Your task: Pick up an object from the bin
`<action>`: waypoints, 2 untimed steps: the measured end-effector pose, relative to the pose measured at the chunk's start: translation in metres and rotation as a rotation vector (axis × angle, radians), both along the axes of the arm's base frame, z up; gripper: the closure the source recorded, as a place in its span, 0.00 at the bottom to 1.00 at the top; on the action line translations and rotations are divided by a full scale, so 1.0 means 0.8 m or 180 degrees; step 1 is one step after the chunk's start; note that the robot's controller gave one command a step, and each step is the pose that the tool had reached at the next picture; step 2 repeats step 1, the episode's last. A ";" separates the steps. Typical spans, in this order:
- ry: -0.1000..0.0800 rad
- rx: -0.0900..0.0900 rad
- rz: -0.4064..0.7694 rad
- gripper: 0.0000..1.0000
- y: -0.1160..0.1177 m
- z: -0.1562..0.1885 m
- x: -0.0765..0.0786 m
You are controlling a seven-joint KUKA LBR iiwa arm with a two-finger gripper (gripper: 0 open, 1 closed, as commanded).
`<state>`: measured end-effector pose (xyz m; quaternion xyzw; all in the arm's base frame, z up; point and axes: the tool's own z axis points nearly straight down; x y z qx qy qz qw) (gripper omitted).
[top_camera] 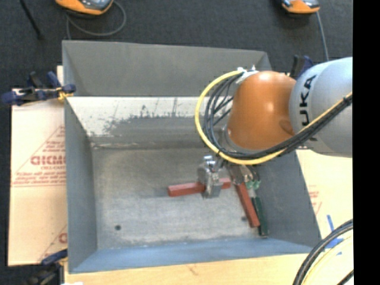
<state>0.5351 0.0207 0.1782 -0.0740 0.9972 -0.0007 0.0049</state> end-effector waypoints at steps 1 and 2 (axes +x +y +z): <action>0.0005 -0.0002 0.0092 1.00 -0.009 0.053 -0.007; 0.0005 -0.0002 0.0092 1.00 -0.009 0.053 -0.007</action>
Offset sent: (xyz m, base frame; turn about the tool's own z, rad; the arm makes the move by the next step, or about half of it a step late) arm -0.0073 -0.0055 0.0391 -0.0320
